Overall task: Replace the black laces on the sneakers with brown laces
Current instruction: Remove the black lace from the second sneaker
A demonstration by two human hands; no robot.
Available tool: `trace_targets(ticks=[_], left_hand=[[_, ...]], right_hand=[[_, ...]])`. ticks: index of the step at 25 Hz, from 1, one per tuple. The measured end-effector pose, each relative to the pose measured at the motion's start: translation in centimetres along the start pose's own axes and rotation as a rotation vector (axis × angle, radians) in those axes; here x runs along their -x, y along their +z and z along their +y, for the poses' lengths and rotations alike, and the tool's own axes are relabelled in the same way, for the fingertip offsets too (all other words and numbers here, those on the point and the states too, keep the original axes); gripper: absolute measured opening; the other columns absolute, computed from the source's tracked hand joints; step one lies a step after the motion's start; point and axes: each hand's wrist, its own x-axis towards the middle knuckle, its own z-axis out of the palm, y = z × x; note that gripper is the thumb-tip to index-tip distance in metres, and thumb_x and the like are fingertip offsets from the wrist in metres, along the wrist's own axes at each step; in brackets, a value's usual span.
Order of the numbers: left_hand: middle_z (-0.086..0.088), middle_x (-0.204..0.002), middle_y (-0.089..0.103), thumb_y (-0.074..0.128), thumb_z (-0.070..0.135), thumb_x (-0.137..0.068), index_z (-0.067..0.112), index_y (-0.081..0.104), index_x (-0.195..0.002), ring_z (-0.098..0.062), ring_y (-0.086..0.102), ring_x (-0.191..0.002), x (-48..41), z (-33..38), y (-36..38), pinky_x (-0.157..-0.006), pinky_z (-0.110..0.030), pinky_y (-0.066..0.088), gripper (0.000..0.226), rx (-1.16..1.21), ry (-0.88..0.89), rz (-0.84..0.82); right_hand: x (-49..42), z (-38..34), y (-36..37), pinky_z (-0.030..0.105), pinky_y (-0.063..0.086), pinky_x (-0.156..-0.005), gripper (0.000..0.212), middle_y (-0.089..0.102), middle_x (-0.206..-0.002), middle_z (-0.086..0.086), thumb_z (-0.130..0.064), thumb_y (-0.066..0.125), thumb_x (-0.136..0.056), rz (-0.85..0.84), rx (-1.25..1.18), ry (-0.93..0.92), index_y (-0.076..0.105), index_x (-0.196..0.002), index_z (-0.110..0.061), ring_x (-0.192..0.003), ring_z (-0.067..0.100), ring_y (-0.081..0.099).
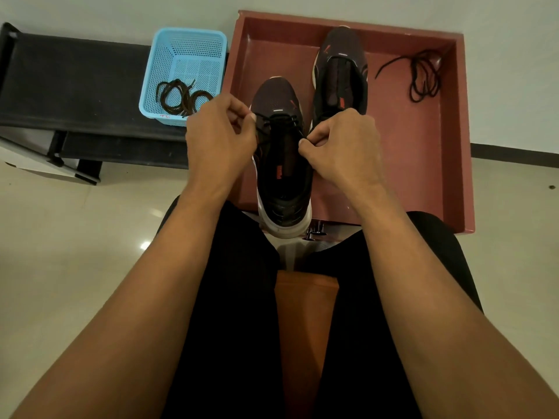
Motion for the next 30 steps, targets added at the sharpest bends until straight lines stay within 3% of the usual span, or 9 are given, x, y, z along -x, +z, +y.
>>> trace_targets(ticks=[6,10,13,16,19,24,26,28,30], left_hand=[[0.007,-0.075,0.070,0.067,0.026,-0.091,0.020,0.069,-0.089,-0.019,0.072,-0.080,-0.5,-2.1,-0.8,-0.085,-0.035,0.060,0.007,-0.048,-0.162,-0.073],[0.002,-0.108,0.060,0.067,0.023,-0.085,0.024,0.067,-0.114,-0.013,0.059,-0.097,0.1,-0.4,-1.0,-0.082,-0.026,0.049,0.029,-0.114,0.128,-0.055],[0.003,-0.112,0.055,0.069,0.029,-0.086,0.032,0.075,-0.113,-0.018,0.051,-0.109,0.6,1.2,0.0,-0.084,-0.028,0.045,0.028,-0.182,0.367,-0.139],[0.003,-0.108,0.055,0.078,0.043,-0.085,0.034,0.079,-0.109,-0.023,0.050,-0.109,1.0,1.2,1.4,-0.085,-0.037,0.050,0.026,-0.296,0.382,-0.219],[0.005,-0.102,0.056,0.078,0.045,-0.087,0.034,0.080,-0.101,-0.020,0.053,-0.104,0.5,0.7,1.8,-0.082,-0.032,0.045,0.017,-0.250,0.352,-0.195],[0.012,-0.077,0.066,0.071,0.041,-0.090,0.028,0.077,-0.090,0.002,0.057,-0.066,-0.7,-1.1,-0.7,-0.070,-0.012,0.045,0.014,0.044,0.029,0.032],[0.013,-0.070,0.065,0.069,0.043,-0.090,0.028,0.073,-0.087,0.000,0.060,-0.063,-0.9,-2.3,-1.7,-0.077,-0.027,0.058,0.015,0.197,-0.158,0.147],[0.008,-0.066,0.063,0.068,0.036,-0.092,0.025,0.069,-0.086,-0.010,0.062,-0.058,-1.1,-3.1,-2.0,-0.070,-0.041,0.062,0.013,0.402,-0.306,0.188],[0.000,-0.068,0.067,0.064,0.020,-0.100,0.013,0.064,-0.096,-0.012,0.061,-0.053,-1.1,-2.9,-1.9,-0.057,-0.036,0.057,0.008,0.556,-0.431,0.155]], right_hand=[[-0.1,0.1,0.0,0.029,0.062,-0.075,0.008,0.063,-0.065,-0.017,-0.030,0.078,-0.088,-0.003,-0.012,-0.009,0.083,-0.084,-0.025,-0.073,0.007,0.071],[-0.1,0.0,-0.1,0.028,0.062,-0.075,0.007,0.065,-0.067,-0.015,-0.030,0.078,-0.088,-0.005,-0.012,-0.008,0.084,-0.087,-0.025,-0.074,0.007,0.072],[-0.1,-0.1,-0.1,0.028,0.061,-0.074,0.007,0.065,-0.068,-0.014,-0.032,0.079,-0.087,-0.011,-0.003,-0.004,0.083,-0.088,-0.026,-0.075,0.008,0.072],[-0.1,-0.1,-0.2,0.027,0.060,-0.073,0.008,0.064,-0.068,-0.014,-0.034,0.079,-0.087,-0.017,-0.001,-0.001,0.083,-0.088,-0.027,-0.075,0.007,0.071],[-0.1,-0.1,-0.2,0.028,0.061,-0.074,0.008,0.066,-0.068,-0.015,-0.034,0.079,-0.087,-0.020,-0.009,0.002,0.083,-0.088,-0.027,-0.074,0.007,0.071],[-0.1,0.1,-0.1,0.028,0.062,-0.077,0.008,0.065,-0.064,-0.017,-0.031,0.079,-0.088,-0.016,-0.025,0.003,0.084,-0.086,-0.025,-0.071,0.006,0.072],[-0.1,0.1,-0.2,0.026,0.061,-0.077,0.008,0.061,-0.061,-0.019,-0.031,0.079,-0.089,-0.024,-0.020,0.005,0.084,-0.086,-0.025,-0.071,0.005,0.071],[-0.1,0.1,-0.2,0.026,0.061,-0.079,0.008,0.059,-0.060,-0.020,-0.031,0.079,-0.088,-0.028,-0.019,0.006,0.083,-0.086,-0.025,-0.072,0.005,0.071],[-0.2,0.1,-0.2,0.026,0.061,-0.080,0.008,0.060,-0.060,-0.019,-0.032,0.080,-0.087,-0.027,-0.025,0.010,0.083,-0.084,-0.025,-0.072,0.005,0.071]])
